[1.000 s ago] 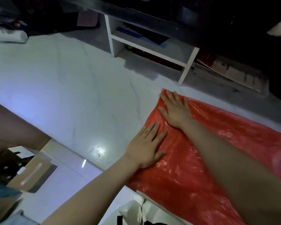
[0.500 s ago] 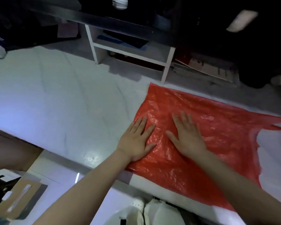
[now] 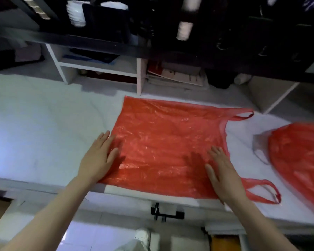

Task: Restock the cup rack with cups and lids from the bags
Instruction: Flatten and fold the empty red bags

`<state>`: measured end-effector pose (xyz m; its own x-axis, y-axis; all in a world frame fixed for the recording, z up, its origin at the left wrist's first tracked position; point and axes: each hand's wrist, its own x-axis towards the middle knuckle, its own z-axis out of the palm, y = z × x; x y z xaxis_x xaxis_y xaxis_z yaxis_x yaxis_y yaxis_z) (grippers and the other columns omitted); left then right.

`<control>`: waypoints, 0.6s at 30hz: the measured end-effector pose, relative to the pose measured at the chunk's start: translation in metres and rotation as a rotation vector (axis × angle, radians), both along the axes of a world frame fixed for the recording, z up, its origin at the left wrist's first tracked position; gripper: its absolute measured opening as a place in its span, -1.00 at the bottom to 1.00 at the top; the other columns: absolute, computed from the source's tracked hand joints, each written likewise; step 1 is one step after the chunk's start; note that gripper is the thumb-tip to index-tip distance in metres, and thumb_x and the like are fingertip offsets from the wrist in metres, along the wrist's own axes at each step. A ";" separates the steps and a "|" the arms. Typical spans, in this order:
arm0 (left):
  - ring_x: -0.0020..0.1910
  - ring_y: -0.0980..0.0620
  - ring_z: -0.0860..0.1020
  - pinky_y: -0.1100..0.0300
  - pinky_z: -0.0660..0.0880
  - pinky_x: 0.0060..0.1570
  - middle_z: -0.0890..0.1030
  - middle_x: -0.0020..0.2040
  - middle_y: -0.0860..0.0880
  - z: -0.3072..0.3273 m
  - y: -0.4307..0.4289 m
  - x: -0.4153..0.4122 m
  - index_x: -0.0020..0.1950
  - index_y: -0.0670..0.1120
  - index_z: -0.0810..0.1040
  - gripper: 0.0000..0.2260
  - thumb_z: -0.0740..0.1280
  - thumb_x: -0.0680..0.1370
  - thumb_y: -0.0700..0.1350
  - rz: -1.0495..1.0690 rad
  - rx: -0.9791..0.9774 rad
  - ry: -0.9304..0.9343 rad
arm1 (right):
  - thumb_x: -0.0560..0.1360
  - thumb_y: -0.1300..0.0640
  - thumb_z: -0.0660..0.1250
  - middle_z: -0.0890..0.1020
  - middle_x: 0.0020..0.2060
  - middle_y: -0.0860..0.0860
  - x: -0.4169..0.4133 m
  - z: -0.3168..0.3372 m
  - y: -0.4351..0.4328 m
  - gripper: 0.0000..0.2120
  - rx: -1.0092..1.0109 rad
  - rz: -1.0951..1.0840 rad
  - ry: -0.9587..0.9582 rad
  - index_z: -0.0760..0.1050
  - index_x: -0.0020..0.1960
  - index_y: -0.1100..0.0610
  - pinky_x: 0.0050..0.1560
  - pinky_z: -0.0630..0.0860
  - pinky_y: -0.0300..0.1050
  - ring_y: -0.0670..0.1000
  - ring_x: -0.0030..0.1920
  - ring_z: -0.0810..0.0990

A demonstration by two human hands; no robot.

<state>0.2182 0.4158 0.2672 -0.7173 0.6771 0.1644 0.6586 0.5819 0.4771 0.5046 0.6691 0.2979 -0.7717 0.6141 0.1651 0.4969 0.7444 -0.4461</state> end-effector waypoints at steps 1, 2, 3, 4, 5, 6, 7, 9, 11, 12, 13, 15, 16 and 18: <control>0.48 -0.03 0.21 0.10 0.12 0.43 0.29 0.49 -0.07 0.001 -0.007 0.010 0.46 -0.05 0.33 -0.58 0.18 0.61 0.03 0.022 0.032 -0.043 | 0.55 0.20 0.27 0.40 0.38 0.01 0.011 0.003 0.000 -0.60 0.022 -0.021 0.063 0.41 0.39 0.10 0.40 0.19 -0.01 0.04 0.44 0.27; 0.43 -0.04 0.29 0.07 0.21 0.40 0.36 0.45 -0.06 0.001 -0.015 0.020 0.42 -0.05 0.40 -0.58 0.18 0.60 0.07 0.035 0.055 -0.080 | 0.52 0.31 0.28 0.47 0.33 0.05 0.026 0.004 0.001 -0.62 0.034 -0.062 0.097 0.48 0.32 0.13 0.37 0.22 -0.01 0.07 0.40 0.34; 0.38 -0.04 0.36 0.03 0.29 0.36 0.41 0.41 -0.04 0.001 -0.023 0.031 0.38 -0.05 0.44 -0.56 0.16 0.58 0.13 0.035 0.074 -0.113 | 0.48 0.39 0.28 0.51 0.29 0.08 0.044 0.005 0.002 -0.61 0.035 -0.127 0.111 0.52 0.26 0.15 0.34 0.24 -0.02 0.11 0.36 0.40; 0.34 -0.03 0.41 0.02 0.35 0.31 0.45 0.37 -0.02 0.000 -0.032 0.041 0.36 -0.04 0.46 -0.52 0.14 0.54 0.18 0.016 0.090 -0.137 | 0.44 0.45 0.27 0.54 0.26 0.11 0.064 0.004 0.003 -0.59 0.033 -0.215 0.113 0.55 0.22 0.16 0.31 0.28 -0.02 0.15 0.32 0.44; 0.31 -0.03 0.43 0.03 0.37 0.27 0.46 0.35 -0.01 -0.001 -0.040 0.049 0.35 -0.04 0.46 -0.48 0.13 0.51 0.23 -0.018 0.098 -0.146 | 0.39 0.49 0.26 0.55 0.24 0.13 0.086 0.003 0.007 -0.57 0.037 -0.309 0.106 0.56 0.19 0.17 0.30 0.31 0.01 0.17 0.28 0.46; 0.30 -0.01 0.44 0.04 0.38 0.25 0.46 0.35 0.00 -0.002 -0.047 0.056 0.35 -0.03 0.46 -0.44 0.14 0.47 0.26 -0.061 0.096 -0.145 | 0.35 0.52 0.27 0.55 0.23 0.14 0.107 0.001 0.011 -0.54 0.045 -0.390 0.077 0.57 0.17 0.19 0.30 0.33 0.06 0.19 0.26 0.45; 0.31 0.01 0.42 0.03 0.37 0.25 0.45 0.36 0.02 -0.004 -0.054 0.060 0.37 -0.01 0.44 -0.39 0.17 0.43 0.29 -0.104 0.086 -0.145 | 0.32 0.53 0.28 0.54 0.24 0.16 0.127 -0.002 0.015 -0.52 0.041 -0.444 0.024 0.57 0.17 0.20 0.32 0.34 0.12 0.21 0.26 0.44; 0.33 0.07 0.36 0.03 0.34 0.29 0.37 0.38 0.06 -0.008 -0.063 0.064 0.42 0.02 0.37 -0.30 0.25 0.36 0.33 -0.181 0.038 -0.150 | 0.32 0.51 0.27 0.50 0.29 0.17 0.157 -0.004 0.022 -0.50 -0.044 -0.471 -0.121 0.55 0.21 0.20 0.34 0.33 0.19 0.23 0.31 0.41; 0.34 0.04 0.37 0.02 0.34 0.30 0.33 0.39 0.09 -0.011 -0.066 0.065 0.43 0.00 0.36 -0.28 0.43 0.34 0.24 -0.218 -0.019 -0.112 | 0.36 0.48 0.26 0.48 0.32 0.15 0.172 -0.006 0.023 -0.48 -0.119 -0.407 -0.213 0.52 0.27 0.18 0.33 0.36 0.19 0.21 0.32 0.41; 0.33 -0.01 0.42 0.01 0.38 0.28 0.35 0.37 0.10 -0.013 -0.067 0.065 0.40 -0.01 0.41 -0.33 0.51 0.35 0.11 -0.210 -0.042 -0.070 | 0.38 0.45 0.28 0.48 0.31 0.14 0.175 -0.006 0.022 -0.50 -0.115 -0.383 -0.226 0.51 0.28 0.16 0.29 0.39 0.18 0.20 0.29 0.43; 0.30 -0.05 0.46 0.00 0.42 0.23 0.37 0.35 0.11 -0.015 -0.067 0.065 0.37 -0.02 0.46 -0.41 0.53 0.37 -0.03 -0.185 -0.050 -0.027 | 0.40 0.41 0.32 0.50 0.27 0.13 0.178 -0.007 0.023 -0.53 -0.103 -0.381 -0.222 0.50 0.28 0.15 0.25 0.43 0.16 0.19 0.25 0.45; 0.27 -0.07 0.50 0.02 0.48 0.14 0.42 0.36 0.09 -0.016 -0.070 0.066 0.33 -0.01 0.51 -0.52 0.48 0.43 -0.20 -0.122 -0.045 0.011 | 0.43 0.29 0.39 0.54 0.20 0.10 0.179 -0.005 0.023 -0.59 -0.110 -0.422 -0.191 0.49 0.26 0.12 0.16 0.49 0.11 0.14 0.17 0.50; 0.29 -0.06 0.49 0.03 0.47 0.14 0.42 0.38 0.08 -0.017 -0.072 0.066 0.34 0.01 0.50 -0.54 0.45 0.46 -0.21 -0.099 -0.047 0.000 | 0.45 0.24 0.39 0.54 0.18 0.09 0.180 -0.003 0.024 -0.63 -0.125 -0.438 -0.170 0.50 0.25 0.10 0.13 0.50 0.09 0.12 0.14 0.52; 0.36 -0.02 0.41 0.04 0.42 0.24 0.38 0.42 0.07 -0.018 -0.074 0.065 0.38 0.03 0.46 -0.57 0.39 0.51 -0.18 -0.100 -0.062 -0.036 | 0.50 0.18 0.33 0.55 0.16 0.10 0.180 -0.002 0.027 -0.71 -0.125 -0.431 -0.151 0.53 0.22 0.09 0.10 0.50 0.07 0.13 0.11 0.52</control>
<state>0.2830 0.3420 0.2495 -0.6504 0.7535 0.0960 0.6981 0.5431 0.4666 0.6850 0.6959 0.2964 -0.4515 0.8919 -0.0255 0.8153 0.4008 -0.4180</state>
